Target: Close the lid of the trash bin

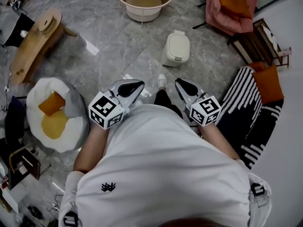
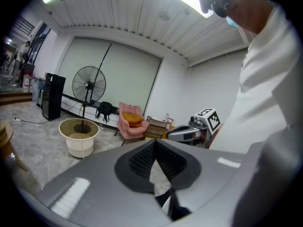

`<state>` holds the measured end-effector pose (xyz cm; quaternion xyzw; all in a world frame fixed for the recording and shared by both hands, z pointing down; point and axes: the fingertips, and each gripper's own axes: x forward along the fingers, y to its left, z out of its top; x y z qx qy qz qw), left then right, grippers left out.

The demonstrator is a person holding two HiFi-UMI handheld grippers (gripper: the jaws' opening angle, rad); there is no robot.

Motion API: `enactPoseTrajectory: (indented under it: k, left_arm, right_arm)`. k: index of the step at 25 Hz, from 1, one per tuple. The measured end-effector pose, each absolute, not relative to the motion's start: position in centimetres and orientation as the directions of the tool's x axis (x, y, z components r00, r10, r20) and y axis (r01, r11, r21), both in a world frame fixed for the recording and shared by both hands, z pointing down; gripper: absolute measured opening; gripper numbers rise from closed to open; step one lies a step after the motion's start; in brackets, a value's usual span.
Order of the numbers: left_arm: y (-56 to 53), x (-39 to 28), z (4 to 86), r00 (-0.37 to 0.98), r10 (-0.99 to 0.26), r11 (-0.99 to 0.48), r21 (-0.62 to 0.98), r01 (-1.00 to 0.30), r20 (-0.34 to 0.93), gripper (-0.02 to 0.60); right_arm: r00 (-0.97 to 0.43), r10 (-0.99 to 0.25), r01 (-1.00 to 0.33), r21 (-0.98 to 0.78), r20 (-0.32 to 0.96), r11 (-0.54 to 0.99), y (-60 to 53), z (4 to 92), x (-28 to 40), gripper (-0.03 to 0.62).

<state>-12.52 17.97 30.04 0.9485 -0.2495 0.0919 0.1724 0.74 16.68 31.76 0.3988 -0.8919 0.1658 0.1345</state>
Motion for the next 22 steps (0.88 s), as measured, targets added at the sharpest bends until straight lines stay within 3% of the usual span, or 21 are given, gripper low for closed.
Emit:
enactPoseTrajectory:
  k: [22]
  left_arm:
    - [18.1, -10.5, 31.1, 0.869, -0.407, -0.822, 0.302, -0.482, 0.281, 0.055]
  right_arm:
    - [-0.633, -0.674, -0.769, -0.208, 0.38, 0.604, 16.9, 33.1, 2.5, 0.021]
